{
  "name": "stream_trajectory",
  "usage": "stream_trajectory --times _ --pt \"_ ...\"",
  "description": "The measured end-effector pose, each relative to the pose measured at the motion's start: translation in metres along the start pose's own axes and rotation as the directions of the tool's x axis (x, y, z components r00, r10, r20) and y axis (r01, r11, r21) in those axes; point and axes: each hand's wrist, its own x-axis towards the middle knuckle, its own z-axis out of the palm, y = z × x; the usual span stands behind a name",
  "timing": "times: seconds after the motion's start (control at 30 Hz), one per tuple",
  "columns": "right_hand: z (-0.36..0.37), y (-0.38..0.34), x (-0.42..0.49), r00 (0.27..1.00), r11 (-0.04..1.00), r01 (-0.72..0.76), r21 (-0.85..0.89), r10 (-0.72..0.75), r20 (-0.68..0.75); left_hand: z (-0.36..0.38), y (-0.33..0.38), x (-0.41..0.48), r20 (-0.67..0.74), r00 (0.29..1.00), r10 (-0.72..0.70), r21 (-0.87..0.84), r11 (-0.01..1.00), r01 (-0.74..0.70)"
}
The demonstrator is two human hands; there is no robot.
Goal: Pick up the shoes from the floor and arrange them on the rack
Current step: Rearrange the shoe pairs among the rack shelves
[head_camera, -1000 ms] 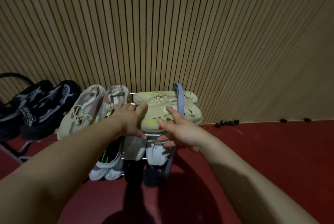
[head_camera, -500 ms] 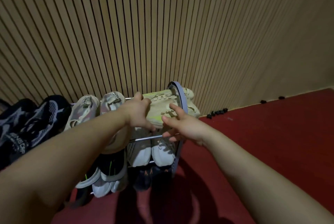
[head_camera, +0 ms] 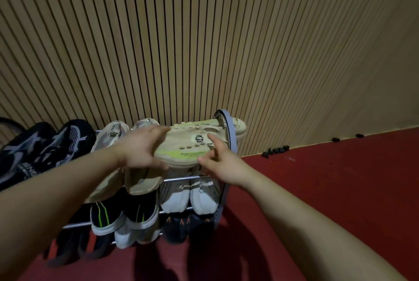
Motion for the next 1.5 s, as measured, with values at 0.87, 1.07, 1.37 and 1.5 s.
stream_trajectory --times 0.87,1.07,1.37,1.5 --pt "0.004 -0.048 0.013 0.860 0.741 0.219 -0.634 -0.453 -0.233 -0.062 -0.019 -0.066 -0.380 0.891 -0.250 -0.730 0.672 -0.123" --pt "0.019 -0.054 0.005 0.881 0.812 0.180 -0.555 -0.384 -0.275 -0.007 0.027 -0.054 -0.289 0.919 -0.268 -0.946 0.226 -0.232" --pt "-0.015 -0.039 -0.018 0.974 0.944 0.223 -0.244 -0.203 0.101 0.018 0.017 -0.056 -0.249 0.899 -0.360 -0.968 0.112 -0.223" --pt "0.000 -0.037 -0.017 0.976 0.981 0.181 -0.064 -0.171 0.135 0.024 0.021 -0.061 -0.269 0.887 -0.375 -0.953 0.238 -0.188"
